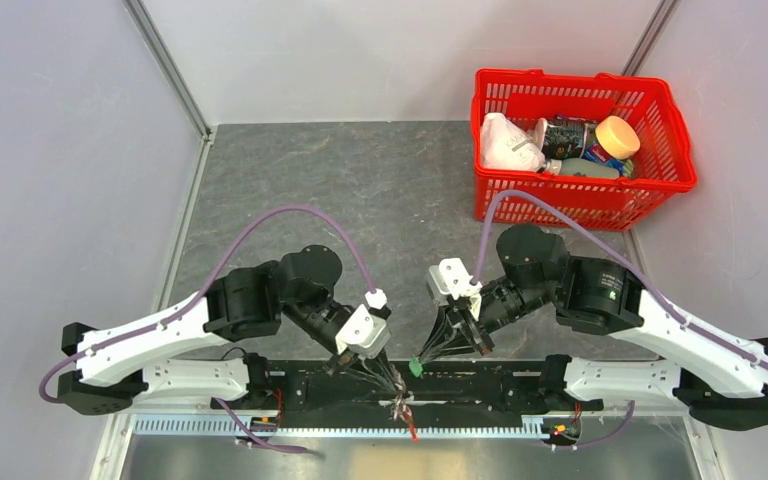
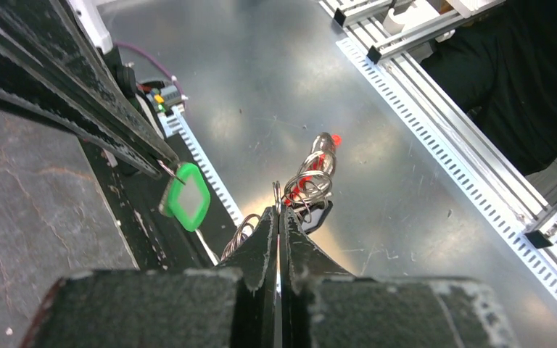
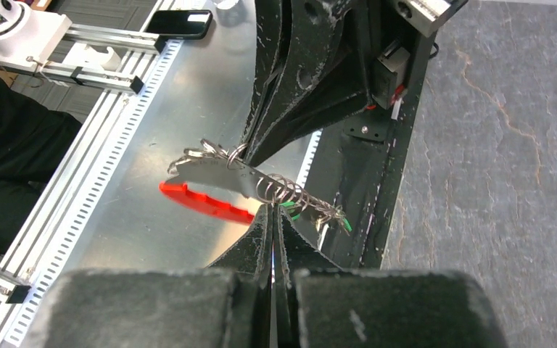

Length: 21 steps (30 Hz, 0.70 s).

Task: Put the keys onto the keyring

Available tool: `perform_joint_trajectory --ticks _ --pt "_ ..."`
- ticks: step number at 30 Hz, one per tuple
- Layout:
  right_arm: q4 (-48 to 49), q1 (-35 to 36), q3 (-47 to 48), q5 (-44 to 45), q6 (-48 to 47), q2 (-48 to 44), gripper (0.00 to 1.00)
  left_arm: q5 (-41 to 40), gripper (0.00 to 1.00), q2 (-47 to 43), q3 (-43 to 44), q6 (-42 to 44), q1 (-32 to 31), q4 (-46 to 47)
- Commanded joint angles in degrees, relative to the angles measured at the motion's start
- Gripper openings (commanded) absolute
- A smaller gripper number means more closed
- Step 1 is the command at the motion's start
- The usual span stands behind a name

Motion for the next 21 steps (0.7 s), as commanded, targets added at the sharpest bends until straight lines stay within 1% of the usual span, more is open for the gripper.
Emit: perform_joint_trajectory --ticks 1,7,14,21 --pt "6.57 0.56 -2.05 -3.31 0.59 -1.63 0.0 4.37 0.02 -2.33 -2.07 -2.14 -0.33 12.9" --pt "7.74 0.91 -3.39 -5.92 -0.68 -3.02 0.0 5.83 0.02 -2.02 -3.28 -4.92 -0.33 18.67" --pt "6.88 1.51 -2.66 -8.99 -2.05 -3.4 0.0 5.24 0.02 -0.36 -2.46 -6.02 -0.33 19.54" --pt "6.89 2.7 -2.15 -9.18 -2.22 -2.47 0.0 3.68 0.02 -1.32 -2.92 -6.4 -0.35 19.94"
